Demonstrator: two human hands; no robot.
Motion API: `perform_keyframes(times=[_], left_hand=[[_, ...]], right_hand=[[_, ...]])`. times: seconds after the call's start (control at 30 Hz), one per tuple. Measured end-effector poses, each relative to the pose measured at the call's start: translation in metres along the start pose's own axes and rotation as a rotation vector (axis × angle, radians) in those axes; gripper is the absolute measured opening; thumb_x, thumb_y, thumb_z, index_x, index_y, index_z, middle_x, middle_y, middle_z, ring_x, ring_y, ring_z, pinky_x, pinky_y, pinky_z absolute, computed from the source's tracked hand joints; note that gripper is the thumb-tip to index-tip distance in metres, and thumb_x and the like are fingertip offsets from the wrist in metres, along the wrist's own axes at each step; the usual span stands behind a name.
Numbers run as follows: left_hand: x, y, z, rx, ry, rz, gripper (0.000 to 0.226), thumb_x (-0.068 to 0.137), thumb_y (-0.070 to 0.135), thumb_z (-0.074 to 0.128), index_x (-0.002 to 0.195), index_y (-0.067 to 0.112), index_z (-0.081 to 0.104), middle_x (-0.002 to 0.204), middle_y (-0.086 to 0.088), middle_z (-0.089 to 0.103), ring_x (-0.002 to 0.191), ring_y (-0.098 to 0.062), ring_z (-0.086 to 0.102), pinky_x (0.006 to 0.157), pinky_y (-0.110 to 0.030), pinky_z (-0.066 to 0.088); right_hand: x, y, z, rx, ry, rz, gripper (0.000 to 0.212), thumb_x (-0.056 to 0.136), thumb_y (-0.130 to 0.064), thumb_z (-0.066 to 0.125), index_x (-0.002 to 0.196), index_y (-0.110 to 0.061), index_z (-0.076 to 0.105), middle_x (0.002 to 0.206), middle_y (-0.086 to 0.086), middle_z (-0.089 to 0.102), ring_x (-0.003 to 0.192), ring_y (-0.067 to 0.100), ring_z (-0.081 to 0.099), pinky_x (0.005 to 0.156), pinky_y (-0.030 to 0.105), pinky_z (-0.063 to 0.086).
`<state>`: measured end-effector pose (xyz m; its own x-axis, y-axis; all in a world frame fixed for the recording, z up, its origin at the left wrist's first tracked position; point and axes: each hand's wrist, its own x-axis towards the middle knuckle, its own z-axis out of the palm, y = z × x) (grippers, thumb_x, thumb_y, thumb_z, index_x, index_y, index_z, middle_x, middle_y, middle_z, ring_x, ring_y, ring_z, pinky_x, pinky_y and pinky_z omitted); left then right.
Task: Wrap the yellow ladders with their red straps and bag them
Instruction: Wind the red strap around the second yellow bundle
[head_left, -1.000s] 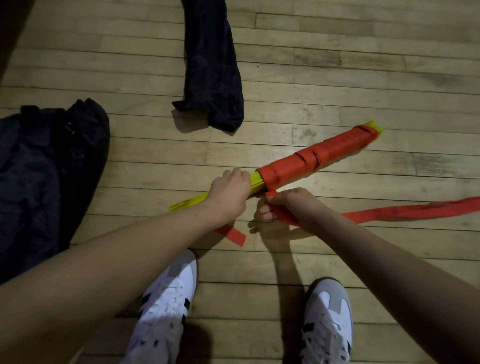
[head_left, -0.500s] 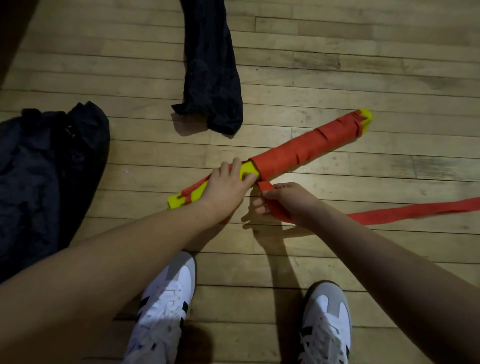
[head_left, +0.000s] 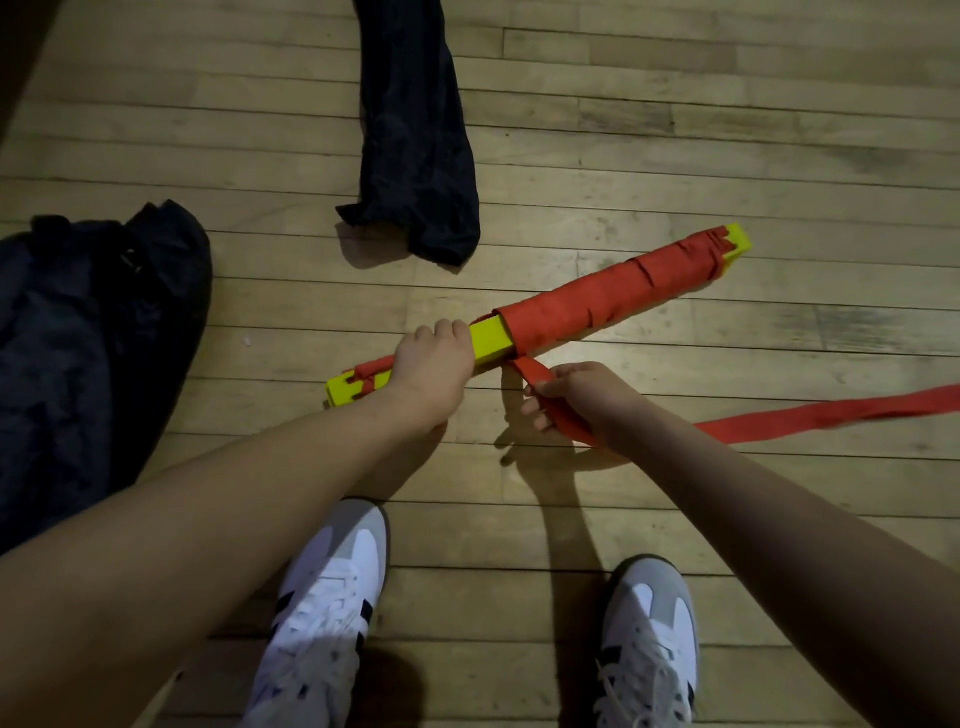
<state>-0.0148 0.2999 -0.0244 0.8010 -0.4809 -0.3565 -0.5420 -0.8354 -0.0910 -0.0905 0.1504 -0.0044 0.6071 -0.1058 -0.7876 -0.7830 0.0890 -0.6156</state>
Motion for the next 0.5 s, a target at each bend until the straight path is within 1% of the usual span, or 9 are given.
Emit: perform_keyframes(times=[0.13,0.27,0.37,0.4,0.47,0.5], left_hand=[[0.011,-0.007,-0.008,0.039,0.022,-0.009,0.054,0.086,0.010,0.060,0.133,0.005,0.035,0.128,-0.015,0.048,0.113,-0.031,0.051,0.090,-0.038,0.043],[0.014,-0.007,-0.011,0.160,0.097,0.080,0.049,0.085,0.008,0.059,0.128,0.007,0.035,0.121,-0.016,0.048,0.108,-0.032,0.050,0.089,-0.039,0.043],[0.015,-0.010,-0.005,0.194,0.165,0.142,0.045,0.090,0.011,0.054,0.130,0.009,0.033,0.121,-0.015,0.046,0.109,-0.030,0.048,0.090,-0.037,0.045],[0.016,-0.010,-0.003,0.195,0.181,0.146,0.046,0.092,0.012,0.051,0.134,0.008,0.030,0.123,-0.015,0.045,0.110,-0.030,0.048,0.091,-0.037,0.045],[0.013,-0.010,0.004,0.204,0.187,0.153,0.058,0.096,0.014,0.045,0.146,0.003,0.016,0.128,-0.017,0.042,0.115,-0.030,0.045,0.095,-0.037,0.042],[0.010,-0.010,0.007,0.217,0.182,0.156,0.064,0.097,0.017,0.045,0.148,0.001,0.010,0.131,-0.018,0.040,0.118,-0.031,0.044,0.097,-0.038,0.040]], right_hand=[[0.002,-0.005,0.001,-0.037,0.004,-0.035,0.016,0.099,-0.004,0.045,0.089,-0.003,0.057,0.069,0.009,0.065,0.045,0.011,0.058,0.044,0.019,0.046],[0.004,-0.015,0.004,-0.075,0.024,-0.070,0.019,0.099,-0.004,0.043,0.086,-0.004,0.056,0.066,0.008,0.062,0.048,0.013,0.056,0.043,0.019,0.045],[0.005,-0.016,0.010,-0.036,0.030,-0.062,0.019,0.099,-0.003,0.042,0.085,-0.004,0.056,0.067,0.008,0.063,0.050,0.014,0.058,0.048,0.022,0.049],[0.005,-0.016,0.011,-0.020,0.025,-0.054,0.020,0.100,-0.003,0.042,0.086,-0.005,0.056,0.068,0.008,0.064,0.053,0.015,0.059,0.050,0.022,0.051],[0.004,-0.014,0.014,0.002,0.012,-0.044,0.019,0.100,-0.004,0.042,0.090,-0.006,0.058,0.071,0.009,0.065,0.056,0.014,0.061,0.050,0.021,0.052],[0.004,-0.013,0.014,0.000,0.009,-0.043,0.018,0.100,-0.004,0.042,0.091,-0.005,0.058,0.072,0.009,0.066,0.057,0.014,0.062,0.050,0.020,0.052]])
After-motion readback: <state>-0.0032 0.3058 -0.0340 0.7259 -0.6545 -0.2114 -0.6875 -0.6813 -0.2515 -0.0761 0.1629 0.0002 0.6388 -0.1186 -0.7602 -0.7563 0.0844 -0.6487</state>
